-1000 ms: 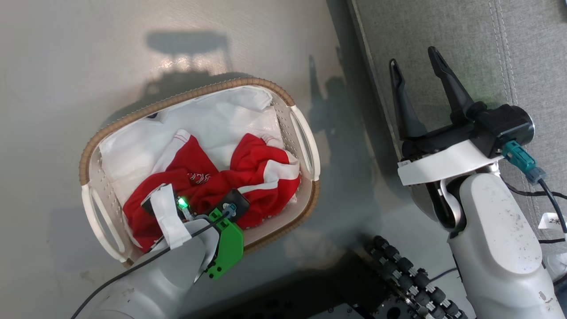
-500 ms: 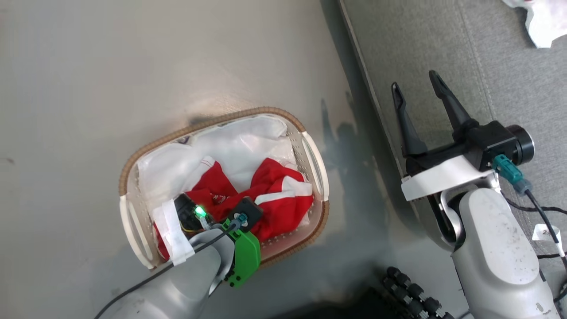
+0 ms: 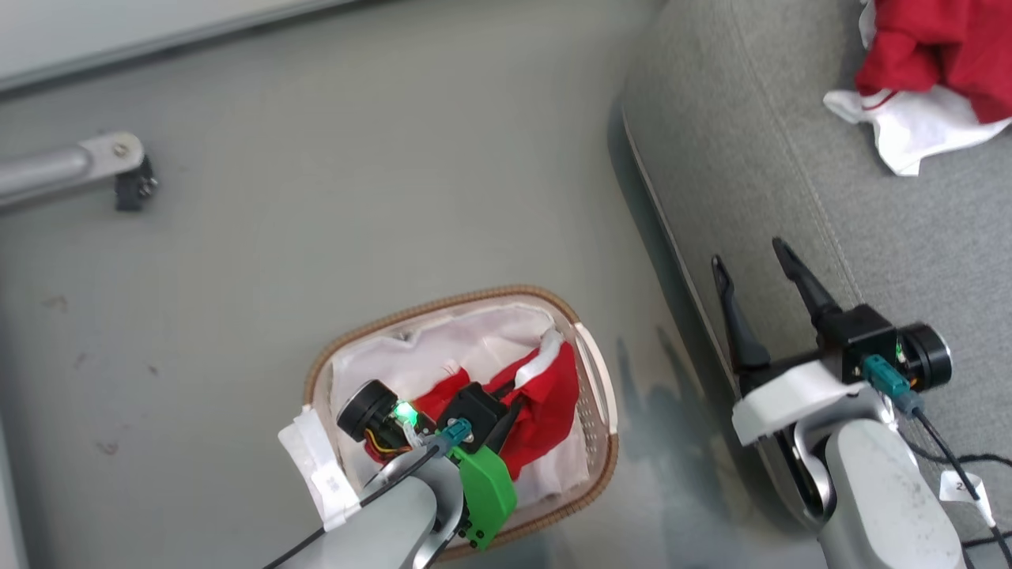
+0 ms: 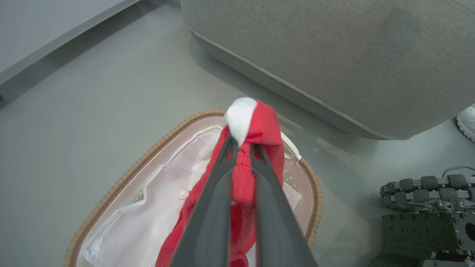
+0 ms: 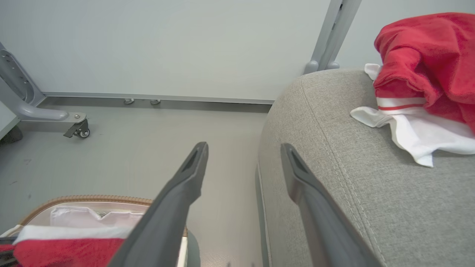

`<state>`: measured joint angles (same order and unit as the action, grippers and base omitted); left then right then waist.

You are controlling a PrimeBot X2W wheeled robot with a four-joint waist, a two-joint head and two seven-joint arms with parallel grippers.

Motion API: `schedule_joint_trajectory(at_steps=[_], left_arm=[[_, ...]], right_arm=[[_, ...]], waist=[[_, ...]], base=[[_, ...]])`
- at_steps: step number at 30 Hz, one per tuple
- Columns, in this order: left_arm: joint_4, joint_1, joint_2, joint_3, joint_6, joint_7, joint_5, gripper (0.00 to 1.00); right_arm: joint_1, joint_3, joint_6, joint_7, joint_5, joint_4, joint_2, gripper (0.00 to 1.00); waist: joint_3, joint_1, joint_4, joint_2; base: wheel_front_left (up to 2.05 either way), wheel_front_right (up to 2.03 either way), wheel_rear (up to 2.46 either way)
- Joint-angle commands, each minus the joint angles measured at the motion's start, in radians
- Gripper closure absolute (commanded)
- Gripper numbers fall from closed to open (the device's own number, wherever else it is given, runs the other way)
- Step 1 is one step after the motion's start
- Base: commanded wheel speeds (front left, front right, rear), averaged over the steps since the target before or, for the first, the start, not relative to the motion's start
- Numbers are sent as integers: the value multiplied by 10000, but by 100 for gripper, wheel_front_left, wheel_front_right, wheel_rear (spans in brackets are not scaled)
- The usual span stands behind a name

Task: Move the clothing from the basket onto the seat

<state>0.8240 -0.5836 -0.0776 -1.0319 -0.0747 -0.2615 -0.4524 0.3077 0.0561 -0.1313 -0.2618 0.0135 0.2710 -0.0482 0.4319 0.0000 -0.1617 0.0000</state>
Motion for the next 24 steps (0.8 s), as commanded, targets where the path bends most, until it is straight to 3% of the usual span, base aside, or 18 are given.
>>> schedule_joint_trajectory(at_steps=[1,14,24], left_arm=[[-295,288,-119,143,43,-44,124,100],[-2308,298,-1409,657,-60,-43,1212,100],[-3283,-1066,-2313,728,-356,81,1403,100]], right_arm=[[-342,-38,11,-49,-92,103,-40,0],[-1671,183,11,-49,-191,500,-41,0],[-1739,563,11,-49,-237,507,-41,0]], waist=[[-1815,0,780,0],[-4102,0,1001,0],[-4699,0,959,0]], base=[[0,0,0],[0,0,0],[0,0,0]])
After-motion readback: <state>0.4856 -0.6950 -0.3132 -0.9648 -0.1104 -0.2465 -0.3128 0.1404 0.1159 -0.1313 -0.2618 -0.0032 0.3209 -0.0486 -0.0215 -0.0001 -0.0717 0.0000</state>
